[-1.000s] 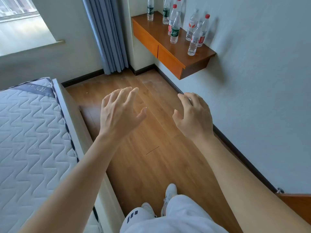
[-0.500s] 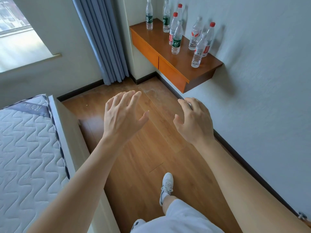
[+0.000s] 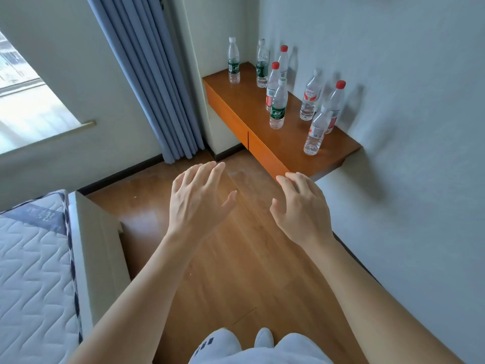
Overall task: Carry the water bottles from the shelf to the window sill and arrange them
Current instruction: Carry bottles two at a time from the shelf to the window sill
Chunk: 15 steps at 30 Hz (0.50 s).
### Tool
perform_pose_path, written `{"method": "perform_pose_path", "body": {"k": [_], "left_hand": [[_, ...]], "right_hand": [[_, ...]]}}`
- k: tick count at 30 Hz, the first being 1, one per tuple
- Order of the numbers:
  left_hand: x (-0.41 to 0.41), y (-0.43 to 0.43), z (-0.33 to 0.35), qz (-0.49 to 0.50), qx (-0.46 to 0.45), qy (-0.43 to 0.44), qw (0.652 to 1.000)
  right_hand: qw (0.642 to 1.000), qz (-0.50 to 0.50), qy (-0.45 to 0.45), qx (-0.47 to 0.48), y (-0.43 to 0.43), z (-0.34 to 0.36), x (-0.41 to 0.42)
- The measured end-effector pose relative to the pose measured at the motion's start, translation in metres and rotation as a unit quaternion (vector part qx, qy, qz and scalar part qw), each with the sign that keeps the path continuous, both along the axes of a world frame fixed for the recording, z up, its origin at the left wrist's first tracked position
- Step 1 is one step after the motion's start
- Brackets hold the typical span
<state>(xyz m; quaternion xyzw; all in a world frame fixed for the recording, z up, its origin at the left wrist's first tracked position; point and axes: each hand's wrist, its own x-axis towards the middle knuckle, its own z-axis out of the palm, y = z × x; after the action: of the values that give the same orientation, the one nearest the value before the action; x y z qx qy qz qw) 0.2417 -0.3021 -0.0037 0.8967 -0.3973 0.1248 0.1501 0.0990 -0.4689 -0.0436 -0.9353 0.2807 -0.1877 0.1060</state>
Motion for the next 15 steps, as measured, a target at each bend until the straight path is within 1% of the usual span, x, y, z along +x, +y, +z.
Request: {"method": "perform_pose_path", "body": {"k": [9, 15], "left_hand": [[0.078, -0.051, -0.02, 0.006, 0.003, 0.025, 1.0], [0.157, -0.109, -0.035, -0.025, 0.003, 0.034, 0.999]], "right_hand": [[1.0, 0.007, 0.017, 0.008, -0.055, -0.016, 0.079], [0.999, -0.015, 0.041, 0.006, -0.104, -0.023, 0.149]]}}
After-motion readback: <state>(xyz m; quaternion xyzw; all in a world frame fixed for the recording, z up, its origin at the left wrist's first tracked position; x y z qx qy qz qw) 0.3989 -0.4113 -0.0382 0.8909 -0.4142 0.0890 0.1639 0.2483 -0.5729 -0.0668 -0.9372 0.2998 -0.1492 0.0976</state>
